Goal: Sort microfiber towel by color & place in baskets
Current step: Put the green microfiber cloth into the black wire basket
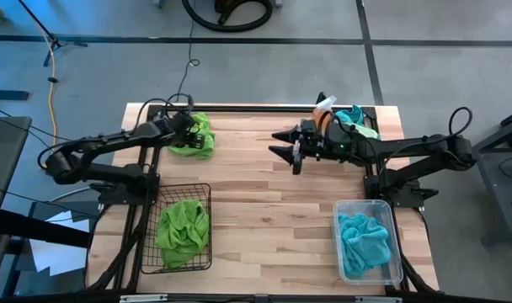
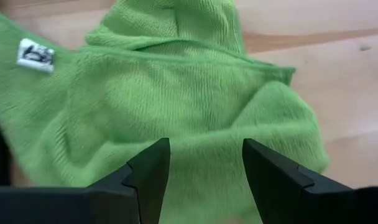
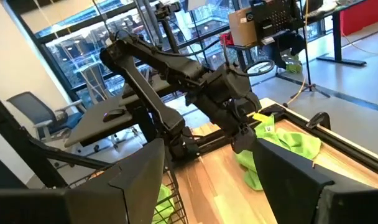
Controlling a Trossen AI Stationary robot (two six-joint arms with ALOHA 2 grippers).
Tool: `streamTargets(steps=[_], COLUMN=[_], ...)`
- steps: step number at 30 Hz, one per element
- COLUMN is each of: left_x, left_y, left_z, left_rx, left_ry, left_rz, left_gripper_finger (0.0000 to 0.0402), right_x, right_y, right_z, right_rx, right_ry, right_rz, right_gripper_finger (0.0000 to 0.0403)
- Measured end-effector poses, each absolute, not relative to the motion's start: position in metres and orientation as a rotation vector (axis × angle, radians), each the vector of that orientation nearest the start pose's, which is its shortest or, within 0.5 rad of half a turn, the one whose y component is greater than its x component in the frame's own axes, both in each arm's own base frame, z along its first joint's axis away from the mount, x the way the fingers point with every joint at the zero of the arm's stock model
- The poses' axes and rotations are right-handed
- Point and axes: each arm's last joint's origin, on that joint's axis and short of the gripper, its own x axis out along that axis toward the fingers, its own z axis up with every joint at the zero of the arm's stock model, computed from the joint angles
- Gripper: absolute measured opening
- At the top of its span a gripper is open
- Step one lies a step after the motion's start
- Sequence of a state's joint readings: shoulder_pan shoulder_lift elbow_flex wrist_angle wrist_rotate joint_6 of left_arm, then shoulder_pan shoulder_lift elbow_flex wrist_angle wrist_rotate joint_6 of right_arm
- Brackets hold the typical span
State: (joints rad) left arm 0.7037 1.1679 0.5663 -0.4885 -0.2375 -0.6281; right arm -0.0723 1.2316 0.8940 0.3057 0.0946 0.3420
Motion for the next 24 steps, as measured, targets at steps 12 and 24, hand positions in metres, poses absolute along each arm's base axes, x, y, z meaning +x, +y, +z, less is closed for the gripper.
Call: streamTargets(steps=[12,24], left_x=[0.156,0.159], left_y=[0.157,0.153], left_z=[0.126,0.12], left_rx=[-0.774,-0.705], left_ry=[0.892,1.002], left_rz=[1.229,1.065], left_gripper_finger=[0.0191,0.0035], right_x=[0.279,0.279], right_y=[-0.023,-0.023], right_z=[0.325,0.325], right_rx=[0.417,0.436], right_ry=[-0.003,-0.004], right_rz=[-0.173,-0.174], right_gripper_finger=[0.0245,0.0245])
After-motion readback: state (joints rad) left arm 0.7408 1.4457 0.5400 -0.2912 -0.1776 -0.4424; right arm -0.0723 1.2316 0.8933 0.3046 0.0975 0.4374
